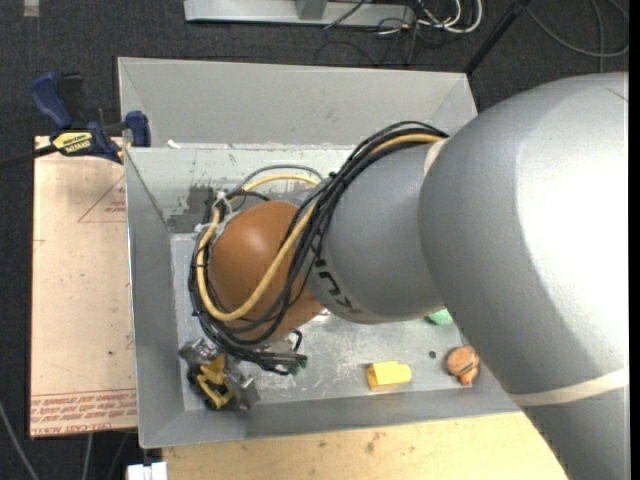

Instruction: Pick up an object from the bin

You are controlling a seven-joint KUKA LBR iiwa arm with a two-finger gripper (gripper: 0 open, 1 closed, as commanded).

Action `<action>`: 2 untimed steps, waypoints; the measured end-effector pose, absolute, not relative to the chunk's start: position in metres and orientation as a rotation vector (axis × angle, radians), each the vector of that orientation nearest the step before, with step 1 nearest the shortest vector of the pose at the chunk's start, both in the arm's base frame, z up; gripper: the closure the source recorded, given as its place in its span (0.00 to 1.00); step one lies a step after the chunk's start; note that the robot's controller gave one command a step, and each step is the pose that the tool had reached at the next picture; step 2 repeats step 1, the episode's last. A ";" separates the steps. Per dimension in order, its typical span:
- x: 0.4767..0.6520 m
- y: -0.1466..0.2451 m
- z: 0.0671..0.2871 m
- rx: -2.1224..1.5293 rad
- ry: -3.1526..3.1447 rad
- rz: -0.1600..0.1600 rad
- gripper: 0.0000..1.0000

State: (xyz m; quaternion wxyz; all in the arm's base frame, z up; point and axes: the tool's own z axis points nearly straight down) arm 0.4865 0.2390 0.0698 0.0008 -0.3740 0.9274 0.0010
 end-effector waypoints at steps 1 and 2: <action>0.504 0.245 0.212 -1.206 2.897 0.003 1.00; 0.504 0.245 0.212 -1.206 2.897 0.003 1.00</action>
Offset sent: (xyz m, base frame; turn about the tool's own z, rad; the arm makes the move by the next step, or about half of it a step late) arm 0.0000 0.0000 0.0000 0.0000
